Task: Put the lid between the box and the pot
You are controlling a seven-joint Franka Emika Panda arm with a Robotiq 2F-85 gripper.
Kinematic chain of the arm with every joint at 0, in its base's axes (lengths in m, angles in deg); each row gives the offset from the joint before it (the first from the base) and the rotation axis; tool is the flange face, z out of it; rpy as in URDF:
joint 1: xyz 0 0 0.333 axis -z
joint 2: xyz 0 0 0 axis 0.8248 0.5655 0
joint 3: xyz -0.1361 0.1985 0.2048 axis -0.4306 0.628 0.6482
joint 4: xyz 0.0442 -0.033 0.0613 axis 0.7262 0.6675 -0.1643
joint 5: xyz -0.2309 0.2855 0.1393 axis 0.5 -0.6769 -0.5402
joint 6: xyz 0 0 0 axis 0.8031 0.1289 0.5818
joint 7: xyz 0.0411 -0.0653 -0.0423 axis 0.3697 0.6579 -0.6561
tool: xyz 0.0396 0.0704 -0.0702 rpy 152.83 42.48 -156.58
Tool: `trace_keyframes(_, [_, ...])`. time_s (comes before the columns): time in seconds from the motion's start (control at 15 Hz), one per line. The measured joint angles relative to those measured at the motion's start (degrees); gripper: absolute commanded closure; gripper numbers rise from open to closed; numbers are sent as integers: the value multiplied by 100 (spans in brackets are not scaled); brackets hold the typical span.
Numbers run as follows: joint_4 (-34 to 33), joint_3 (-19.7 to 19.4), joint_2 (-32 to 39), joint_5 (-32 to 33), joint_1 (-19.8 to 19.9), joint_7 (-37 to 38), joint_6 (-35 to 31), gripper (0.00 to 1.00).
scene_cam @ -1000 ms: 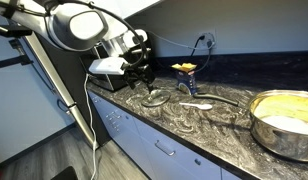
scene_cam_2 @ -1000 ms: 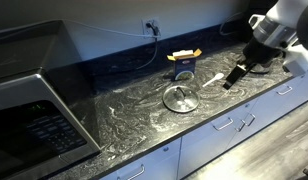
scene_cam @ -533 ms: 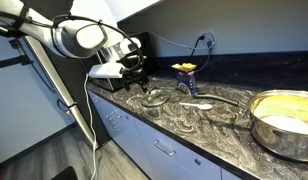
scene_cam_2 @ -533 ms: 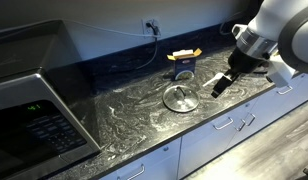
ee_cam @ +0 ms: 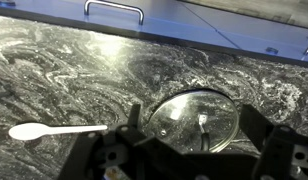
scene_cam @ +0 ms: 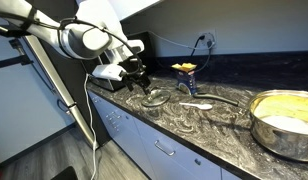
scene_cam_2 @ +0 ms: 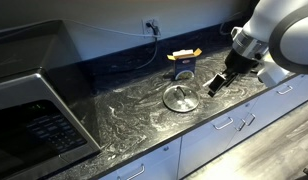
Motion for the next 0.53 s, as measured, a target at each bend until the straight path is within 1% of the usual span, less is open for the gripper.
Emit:
trace_keyframes(0.2, [-341, -3, 337, 189, 0, 545, 17, 0])
trace_keyframes(0.53, [-1098, 3, 933, 352, -50, 1044, 342, 0])
